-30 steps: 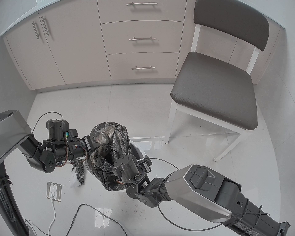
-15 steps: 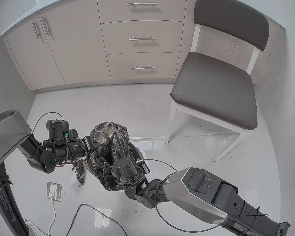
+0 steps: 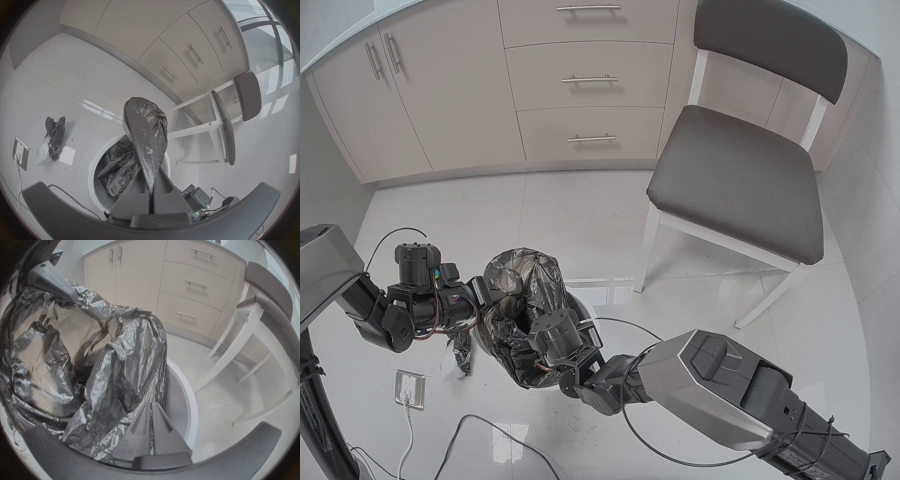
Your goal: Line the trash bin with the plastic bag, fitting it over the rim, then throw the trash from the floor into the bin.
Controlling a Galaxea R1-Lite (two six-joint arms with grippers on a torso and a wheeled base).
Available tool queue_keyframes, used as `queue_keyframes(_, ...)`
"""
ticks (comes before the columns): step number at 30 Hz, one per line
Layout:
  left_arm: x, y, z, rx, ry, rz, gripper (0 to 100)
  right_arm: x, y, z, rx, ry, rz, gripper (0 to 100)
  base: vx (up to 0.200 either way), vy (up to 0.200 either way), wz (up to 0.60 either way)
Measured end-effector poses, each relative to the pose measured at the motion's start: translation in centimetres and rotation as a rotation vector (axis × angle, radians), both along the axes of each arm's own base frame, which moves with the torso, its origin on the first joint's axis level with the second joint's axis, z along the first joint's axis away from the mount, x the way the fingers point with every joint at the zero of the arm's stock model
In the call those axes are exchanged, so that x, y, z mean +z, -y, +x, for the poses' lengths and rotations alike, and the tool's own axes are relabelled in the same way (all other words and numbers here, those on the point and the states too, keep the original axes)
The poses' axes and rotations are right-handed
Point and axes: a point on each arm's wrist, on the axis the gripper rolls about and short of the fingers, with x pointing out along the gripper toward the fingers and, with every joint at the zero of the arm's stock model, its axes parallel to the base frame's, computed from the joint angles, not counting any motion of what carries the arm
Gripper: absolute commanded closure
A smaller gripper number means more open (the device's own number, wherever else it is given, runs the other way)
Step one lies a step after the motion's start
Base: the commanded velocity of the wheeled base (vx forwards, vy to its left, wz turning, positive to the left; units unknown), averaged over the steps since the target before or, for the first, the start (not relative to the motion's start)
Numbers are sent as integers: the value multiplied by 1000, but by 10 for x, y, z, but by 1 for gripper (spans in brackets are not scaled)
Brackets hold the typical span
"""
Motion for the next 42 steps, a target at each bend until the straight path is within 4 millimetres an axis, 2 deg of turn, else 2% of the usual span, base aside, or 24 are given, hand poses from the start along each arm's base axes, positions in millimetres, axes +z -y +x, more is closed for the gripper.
queue_keyframes(4, 0, 0, 0, 1, -1, 0, 100, 4, 3, -5, 41, -138, 51, 100, 0, 0, 0)
queue_keyframes(7, 0, 0, 0, 1, -1, 0, 100, 15, 6, -7, 55, -251, 100, 100, 0, 0, 0)
queue_keyframes(13, 0, 1, -1, 0, -2, 1, 100, 58, 11, 3, 55, -284, 208, 100, 0, 0, 0)
queue_keyframes(14, 0, 1, -1, -1, -1, 1, 100, 63, 12, 4, 57, -277, 216, 0, 0, 0, 0)
queue_keyframes(19, 0, 1, 0, -1, -1, 1, 100, 77, 13, 6, 65, -257, 237, 0, 0, 0, 0)
queue_keyframes(25, 0, 1, 0, -2, -1, 1, 100, 74, 12, 6, 65, -257, 241, 0, 0, 0, 0)
queue_keyframes(33, -1, 1, 0, -1, -1, 1, 100, 57, 11, 9, 56, -274, 226, 0, 0, 0, 0)
queue_keyframes(42, -1, 1, 0, -2, -3, 1, 100, 27, 15, 15, 33, -310, 190, 0, 0, 0, 0)
